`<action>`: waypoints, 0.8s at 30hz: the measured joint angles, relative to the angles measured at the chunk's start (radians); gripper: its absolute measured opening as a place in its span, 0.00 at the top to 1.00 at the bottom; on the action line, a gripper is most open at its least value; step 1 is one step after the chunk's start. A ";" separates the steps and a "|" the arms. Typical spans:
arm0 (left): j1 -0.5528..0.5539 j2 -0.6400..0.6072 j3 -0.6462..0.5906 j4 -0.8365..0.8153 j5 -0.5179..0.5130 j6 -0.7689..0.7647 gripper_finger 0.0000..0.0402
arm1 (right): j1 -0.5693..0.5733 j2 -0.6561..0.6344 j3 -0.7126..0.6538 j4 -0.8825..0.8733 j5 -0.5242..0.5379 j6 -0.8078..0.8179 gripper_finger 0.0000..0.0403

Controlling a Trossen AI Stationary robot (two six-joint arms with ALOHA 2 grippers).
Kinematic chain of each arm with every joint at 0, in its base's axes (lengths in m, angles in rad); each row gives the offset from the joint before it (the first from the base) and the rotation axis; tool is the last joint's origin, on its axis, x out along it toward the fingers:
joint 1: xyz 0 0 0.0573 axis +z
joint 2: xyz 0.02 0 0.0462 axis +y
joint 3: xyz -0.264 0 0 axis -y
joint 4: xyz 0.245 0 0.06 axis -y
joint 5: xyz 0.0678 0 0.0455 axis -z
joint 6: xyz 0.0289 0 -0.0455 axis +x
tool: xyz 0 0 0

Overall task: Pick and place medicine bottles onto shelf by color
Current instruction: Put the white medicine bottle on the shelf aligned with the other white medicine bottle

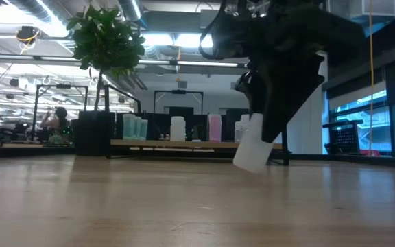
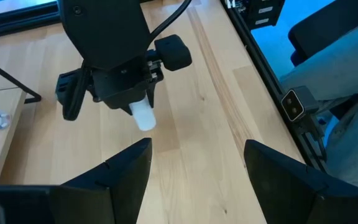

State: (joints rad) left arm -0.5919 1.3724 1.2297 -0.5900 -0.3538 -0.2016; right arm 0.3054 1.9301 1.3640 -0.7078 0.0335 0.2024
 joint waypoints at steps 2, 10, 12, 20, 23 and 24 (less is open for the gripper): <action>0.000 0.000 0.000 0.000 0.000 0.000 0.38 | 0.000 0.000 0.000 0.000 0.000 -0.002 0.57; 0.000 0.000 0.000 0.000 0.000 0.000 0.38 | 0.000 0.000 0.000 0.000 -0.001 -0.001 0.61; 0.000 0.000 0.000 0.000 0.000 0.000 0.38 | 0.000 0.000 0.000 0.001 -0.001 0.002 0.61; 0.000 0.000 0.000 0.000 0.000 0.000 0.38 | 0.000 0.000 0.000 0.011 0.000 0.001 0.48; 0.000 0.000 0.000 0.000 0.000 0.000 0.38 | 0.000 0.000 0.000 0.011 0.000 0.002 0.45; 0.000 0.000 0.000 0.000 0.000 0.000 0.38 | 0.000 0.000 0.000 0.011 0.000 0.002 0.44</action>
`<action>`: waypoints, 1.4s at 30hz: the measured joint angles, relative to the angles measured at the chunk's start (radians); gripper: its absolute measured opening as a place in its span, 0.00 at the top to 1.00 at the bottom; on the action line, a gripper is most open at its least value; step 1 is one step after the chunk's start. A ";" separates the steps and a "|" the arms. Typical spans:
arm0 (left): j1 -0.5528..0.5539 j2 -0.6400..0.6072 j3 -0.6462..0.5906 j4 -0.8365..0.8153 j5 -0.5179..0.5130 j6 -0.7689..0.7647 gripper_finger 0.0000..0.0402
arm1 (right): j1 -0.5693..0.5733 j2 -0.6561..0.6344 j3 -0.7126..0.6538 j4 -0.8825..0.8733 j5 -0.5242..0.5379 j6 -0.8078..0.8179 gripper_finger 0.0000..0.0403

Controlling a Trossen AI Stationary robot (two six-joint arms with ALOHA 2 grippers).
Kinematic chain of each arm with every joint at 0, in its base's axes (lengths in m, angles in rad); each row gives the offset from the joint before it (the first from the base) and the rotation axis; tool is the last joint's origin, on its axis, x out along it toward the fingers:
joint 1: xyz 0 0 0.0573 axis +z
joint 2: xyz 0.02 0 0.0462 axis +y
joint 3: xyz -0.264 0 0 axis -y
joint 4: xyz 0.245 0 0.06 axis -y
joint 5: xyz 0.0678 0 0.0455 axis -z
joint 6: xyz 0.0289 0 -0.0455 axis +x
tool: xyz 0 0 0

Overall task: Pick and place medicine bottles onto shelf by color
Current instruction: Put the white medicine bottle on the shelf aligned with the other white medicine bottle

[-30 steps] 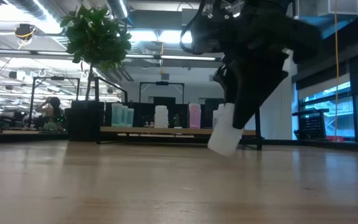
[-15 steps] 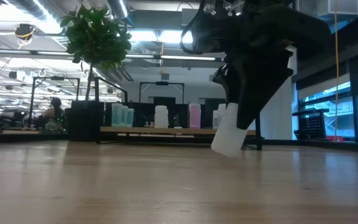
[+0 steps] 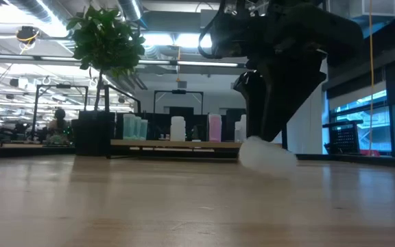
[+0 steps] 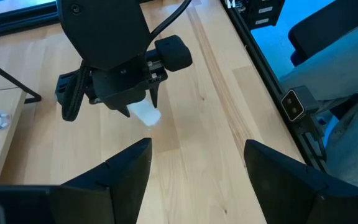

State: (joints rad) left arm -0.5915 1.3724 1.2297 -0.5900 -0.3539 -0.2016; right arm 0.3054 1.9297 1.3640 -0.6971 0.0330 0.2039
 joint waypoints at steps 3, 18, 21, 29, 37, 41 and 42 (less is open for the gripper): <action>0.000 0.000 0.000 0.000 0.000 0.000 0.38 | 0.000 0.000 0.000 0.000 0.000 0.000 0.43; 0.000 0.000 0.000 0.000 0.000 0.000 0.38 | 0.010 -0.002 0.224 -0.284 0.012 -0.002 0.42; 0.000 0.000 0.000 0.000 0.000 0.000 0.38 | 0.037 -0.028 0.238 -0.321 0.081 -0.003 0.42; 0.000 0.000 0.000 0.000 0.000 0.000 0.38 | 0.128 -0.197 0.223 -0.411 0.248 0.116 0.42; 0.000 0.000 0.000 0.000 -0.002 0.013 0.38 | 0.242 -0.263 0.222 -0.455 0.352 0.206 0.42; 0.006 0.000 0.000 0.003 -0.024 0.139 0.38 | 0.283 -0.263 0.222 -0.467 0.385 0.236 0.42; 0.007 0.000 0.000 0.003 -0.028 0.181 0.38 | 0.290 -0.263 0.222 -0.468 0.386 0.242 0.42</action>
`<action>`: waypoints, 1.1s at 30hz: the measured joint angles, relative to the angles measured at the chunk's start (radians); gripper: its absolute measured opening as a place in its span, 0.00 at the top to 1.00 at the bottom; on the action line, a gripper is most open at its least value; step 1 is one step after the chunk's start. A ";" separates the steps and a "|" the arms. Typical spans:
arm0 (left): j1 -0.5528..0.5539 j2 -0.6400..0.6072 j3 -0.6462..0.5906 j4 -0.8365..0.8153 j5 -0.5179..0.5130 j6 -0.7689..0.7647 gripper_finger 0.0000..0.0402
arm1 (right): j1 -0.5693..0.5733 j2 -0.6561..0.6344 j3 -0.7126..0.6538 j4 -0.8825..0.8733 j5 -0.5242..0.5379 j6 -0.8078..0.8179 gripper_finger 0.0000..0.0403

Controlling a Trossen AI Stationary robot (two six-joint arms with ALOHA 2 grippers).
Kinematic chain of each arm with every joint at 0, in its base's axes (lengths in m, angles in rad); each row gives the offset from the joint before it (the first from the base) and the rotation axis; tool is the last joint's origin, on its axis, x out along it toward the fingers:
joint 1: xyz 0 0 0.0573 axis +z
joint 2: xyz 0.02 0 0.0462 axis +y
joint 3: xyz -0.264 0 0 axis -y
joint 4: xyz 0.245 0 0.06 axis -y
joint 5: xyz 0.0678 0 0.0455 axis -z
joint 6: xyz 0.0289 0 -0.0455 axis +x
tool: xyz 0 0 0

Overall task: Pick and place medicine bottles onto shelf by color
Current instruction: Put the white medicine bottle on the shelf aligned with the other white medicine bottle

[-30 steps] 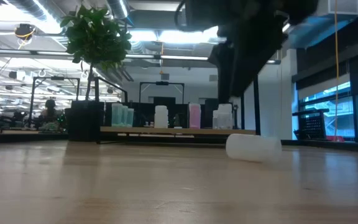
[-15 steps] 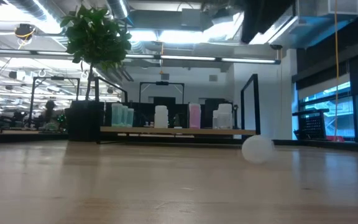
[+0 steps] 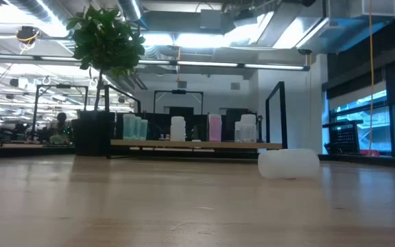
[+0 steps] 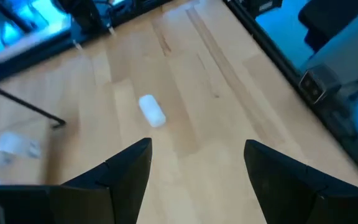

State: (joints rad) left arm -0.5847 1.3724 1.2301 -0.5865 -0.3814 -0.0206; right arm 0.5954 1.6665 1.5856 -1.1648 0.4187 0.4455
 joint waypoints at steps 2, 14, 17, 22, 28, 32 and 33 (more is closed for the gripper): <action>0.004 0.000 0.000 0.002 -0.002 0.062 0.38 | 0.010 0.000 0.000 -0.001 0.001 0.018 0.42; 0.017 0.000 0.000 0.044 -0.001 0.062 0.38 | 0.021 0.000 0.000 -0.014 0.034 0.021 0.42; 0.028 0.023 0.002 0.074 -0.005 0.026 0.38 | 0.021 0.000 0.000 -0.017 0.034 0.021 0.42; 0.058 0.137 0.002 0.112 -0.005 -0.025 0.38 | 0.021 0.000 0.000 -0.045 0.038 0.022 0.42; 0.086 0.273 0.000 0.138 0.008 -0.123 0.38 | 0.031 -0.037 0.000 -0.127 0.069 0.072 0.42; 0.124 0.366 0.000 0.231 0.048 -0.077 0.38 | 0.057 -0.085 0.000 -0.150 0.071 0.094 0.42; 0.135 0.386 0.000 0.265 0.071 -0.050 0.38 | 0.069 -0.096 0.000 -0.150 0.070 0.092 0.42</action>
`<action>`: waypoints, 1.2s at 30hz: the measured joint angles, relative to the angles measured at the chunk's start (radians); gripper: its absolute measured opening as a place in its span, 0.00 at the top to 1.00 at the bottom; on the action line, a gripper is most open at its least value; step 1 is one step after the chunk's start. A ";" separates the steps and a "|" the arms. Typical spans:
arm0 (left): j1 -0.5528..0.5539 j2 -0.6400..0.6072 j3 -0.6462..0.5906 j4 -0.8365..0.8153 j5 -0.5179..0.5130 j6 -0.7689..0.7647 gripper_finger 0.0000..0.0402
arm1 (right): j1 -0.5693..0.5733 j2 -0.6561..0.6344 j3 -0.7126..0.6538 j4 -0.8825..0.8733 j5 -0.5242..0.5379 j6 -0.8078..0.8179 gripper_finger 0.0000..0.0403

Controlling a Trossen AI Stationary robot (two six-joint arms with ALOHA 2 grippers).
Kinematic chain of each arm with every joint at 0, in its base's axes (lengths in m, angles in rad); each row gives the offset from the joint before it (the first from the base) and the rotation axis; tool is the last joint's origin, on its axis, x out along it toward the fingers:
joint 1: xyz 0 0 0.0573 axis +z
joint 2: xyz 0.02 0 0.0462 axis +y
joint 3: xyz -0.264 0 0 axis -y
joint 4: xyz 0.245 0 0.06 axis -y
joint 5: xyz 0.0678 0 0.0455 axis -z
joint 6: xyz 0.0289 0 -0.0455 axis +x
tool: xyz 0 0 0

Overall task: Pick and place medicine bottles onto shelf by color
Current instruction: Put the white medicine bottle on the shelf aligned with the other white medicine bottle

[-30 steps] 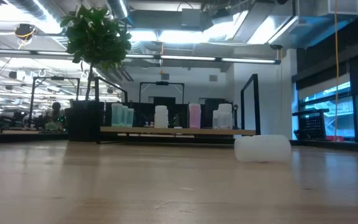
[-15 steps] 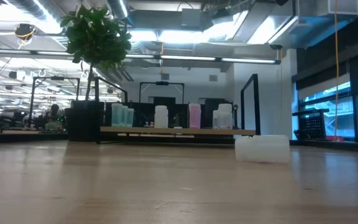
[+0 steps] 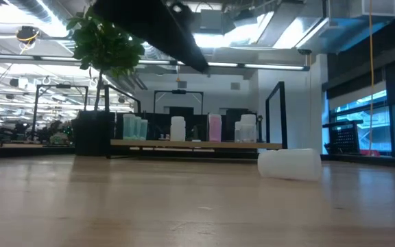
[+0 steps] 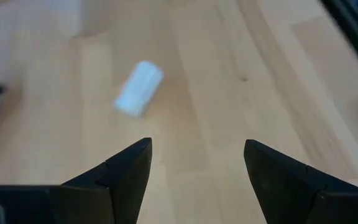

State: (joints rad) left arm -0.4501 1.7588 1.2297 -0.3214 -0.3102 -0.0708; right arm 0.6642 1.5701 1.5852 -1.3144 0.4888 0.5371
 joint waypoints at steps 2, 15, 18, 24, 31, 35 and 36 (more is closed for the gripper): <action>0.023 0.034 0.000 0.047 0.049 0.042 0.38 | 0.025 -0.015 0.000 0.000 -0.011 -0.023 0.42; 0.245 0.213 0.000 0.296 0.353 0.332 0.38 | 0.150 -0.022 -0.056 0.004 0.033 0.117 0.42; 0.262 0.247 0.000 0.356 0.379 0.373 0.38 | 0.159 -0.022 -0.085 0.008 0.034 0.173 0.42; 0.296 0.260 0.000 0.383 0.369 0.449 0.38 | 0.160 -0.021 -0.105 0.021 0.034 0.222 0.42; 0.331 0.260 0.000 0.390 0.404 0.467 0.38 | 0.160 -0.022 -0.106 0.047 0.067 0.218 0.42; 0.337 0.260 0.000 0.388 0.426 0.484 0.38 | 0.160 -0.021 -0.106 0.048 0.068 0.220 0.42; 0.337 0.260 0.000 0.388 0.427 0.493 0.38 | 0.160 -0.021 -0.105 0.049 0.068 0.221 0.42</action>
State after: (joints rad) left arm -0.1132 2.0191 1.2301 0.0666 0.1167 0.4223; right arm 0.8242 1.5488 1.4798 -1.2656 0.5564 0.7578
